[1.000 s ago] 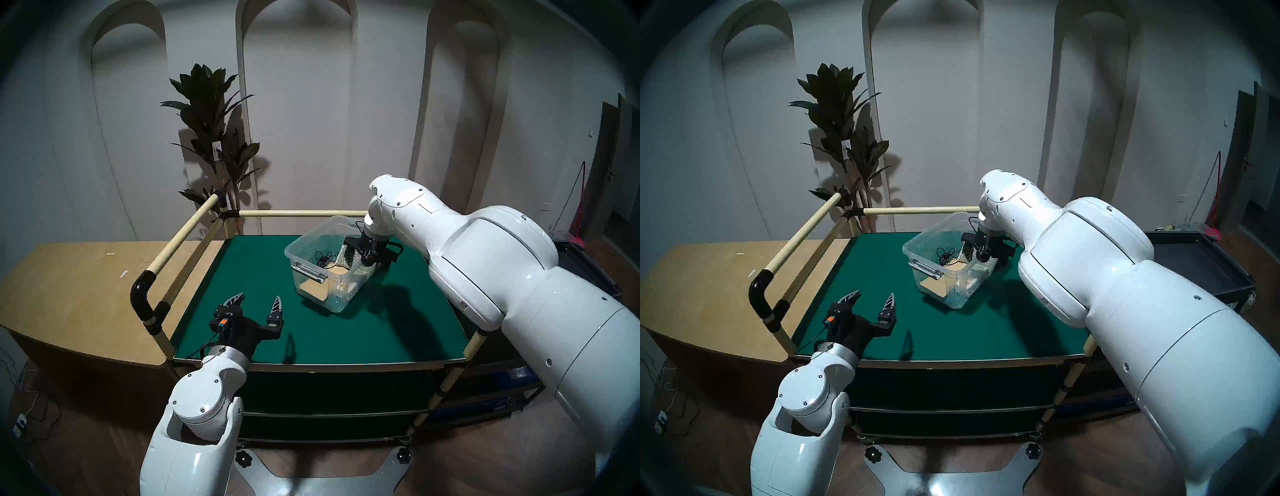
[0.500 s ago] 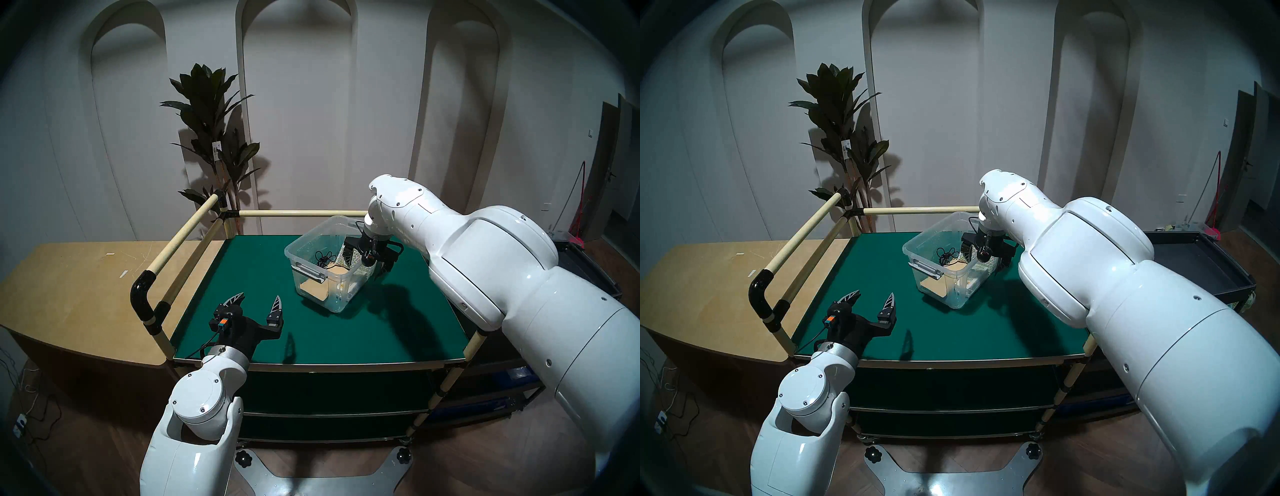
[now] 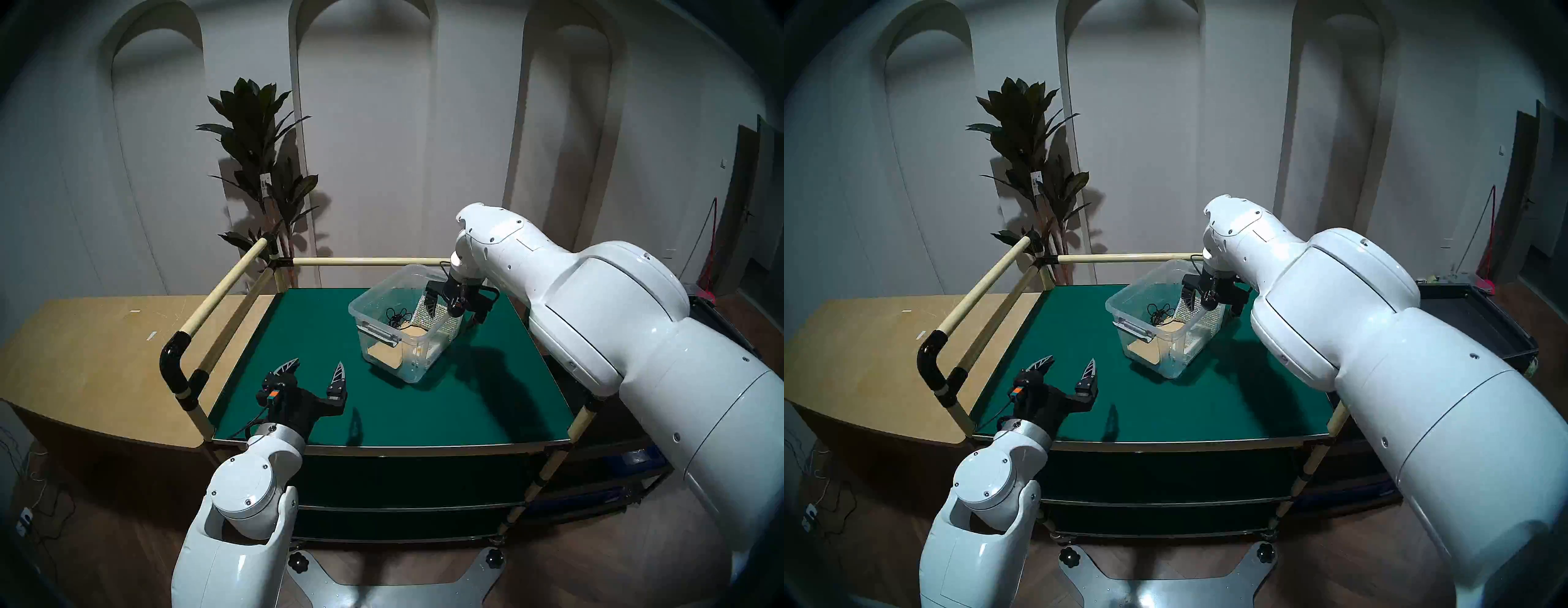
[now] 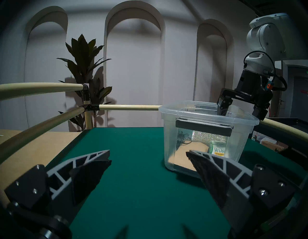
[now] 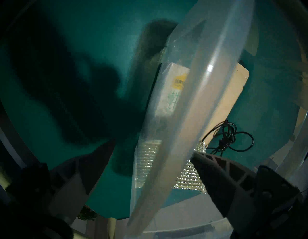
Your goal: Put the storage box onto the shelf
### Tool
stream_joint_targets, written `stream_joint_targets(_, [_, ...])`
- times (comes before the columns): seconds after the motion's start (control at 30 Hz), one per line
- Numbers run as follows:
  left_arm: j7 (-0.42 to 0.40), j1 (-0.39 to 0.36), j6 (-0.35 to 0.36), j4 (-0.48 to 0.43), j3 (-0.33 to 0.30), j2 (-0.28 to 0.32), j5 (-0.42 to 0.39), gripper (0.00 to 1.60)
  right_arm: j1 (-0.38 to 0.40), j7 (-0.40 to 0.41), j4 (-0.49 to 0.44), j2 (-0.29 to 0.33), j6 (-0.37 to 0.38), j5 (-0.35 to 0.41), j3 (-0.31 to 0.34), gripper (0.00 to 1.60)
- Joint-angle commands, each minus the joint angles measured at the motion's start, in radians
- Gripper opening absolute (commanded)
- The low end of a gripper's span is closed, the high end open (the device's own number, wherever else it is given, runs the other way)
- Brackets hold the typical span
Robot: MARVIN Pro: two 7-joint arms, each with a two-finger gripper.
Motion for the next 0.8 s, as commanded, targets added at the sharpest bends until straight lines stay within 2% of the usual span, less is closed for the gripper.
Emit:
stream_joint_targets(0.0, [-0.001,-0.010,-0.006,-0.021,-0.002,0.001,0.000,1.60,0.079,0.048,-0.005,0.002,0.002,0.004,0.006,1.60])
stream_joint_targets(0.33, [0.000,-0.010,-0.006,-0.020,-0.001,0.001,0.000,1.60,0.133,0.044,-0.005,0.025,0.002,0.015,0.023,1.60])
stream_joint_targets(0.77, [0.001,-0.010,-0.006,-0.019,-0.001,0.001,0.000,1.60,0.204,0.041,-0.005,0.116,0.006,0.040,0.055,1.60])
